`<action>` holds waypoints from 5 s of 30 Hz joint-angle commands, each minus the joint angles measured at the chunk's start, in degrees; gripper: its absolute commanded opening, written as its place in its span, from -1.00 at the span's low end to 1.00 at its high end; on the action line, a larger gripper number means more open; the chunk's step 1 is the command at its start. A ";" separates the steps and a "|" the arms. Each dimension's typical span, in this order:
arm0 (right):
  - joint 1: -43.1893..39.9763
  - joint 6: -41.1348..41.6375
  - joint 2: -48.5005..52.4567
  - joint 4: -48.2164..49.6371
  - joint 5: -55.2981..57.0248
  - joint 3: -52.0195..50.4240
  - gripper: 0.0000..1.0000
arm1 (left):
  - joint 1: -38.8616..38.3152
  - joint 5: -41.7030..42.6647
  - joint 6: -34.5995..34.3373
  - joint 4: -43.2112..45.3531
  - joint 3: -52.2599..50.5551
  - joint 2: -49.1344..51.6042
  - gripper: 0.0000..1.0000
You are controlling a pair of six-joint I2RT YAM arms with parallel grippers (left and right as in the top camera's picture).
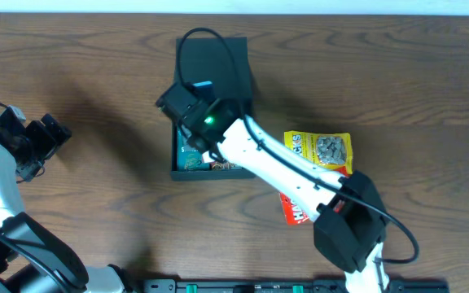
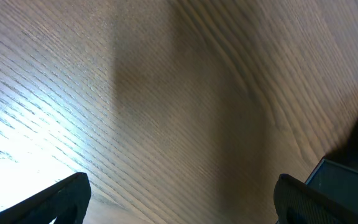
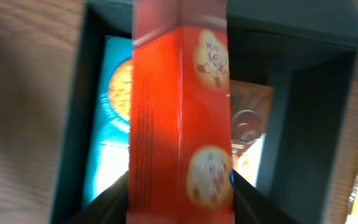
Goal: Pack container
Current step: 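Lower the Hello Panda box upright, release it and press it down, then withdraw the right gripper and move it over the yellow Hacks bag, then lower the right gripper and pinch the yellow Hacks bag's top edge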
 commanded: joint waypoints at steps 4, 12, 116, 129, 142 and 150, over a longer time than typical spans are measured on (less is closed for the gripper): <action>1.44 0.39 0.11 3.19 -5.22 0.96 -0.06 | 0.04 0.46 -0.85 0.00 1.16 -0.85 0.91; -2.82 1.55 0.13 2.64 -9.66 0.96 -0.03 | 0.04 0.46 -0.85 0.15 1.16 -0.85 0.90; -33.66 -25.79 -4.83 2.89 -2.21 -29.05 -0.83 | 0.02 0.37 -0.81 0.59 1.16 -0.85 0.91; -34.38 -45.88 -5.01 4.90 -2.25 -23.04 0.31 | 0.02 0.35 -0.37 0.17 1.16 -0.85 0.91; -39.26 -50.88 -4.22 6.56 -10.78 -23.06 0.54 | 0.02 0.33 -0.35 -0.04 1.16 -0.85 0.90; -39.17 -52.81 -4.17 6.01 -14.73 -23.91 0.52 | 0.02 0.17 -0.35 -0.02 1.16 -0.85 0.90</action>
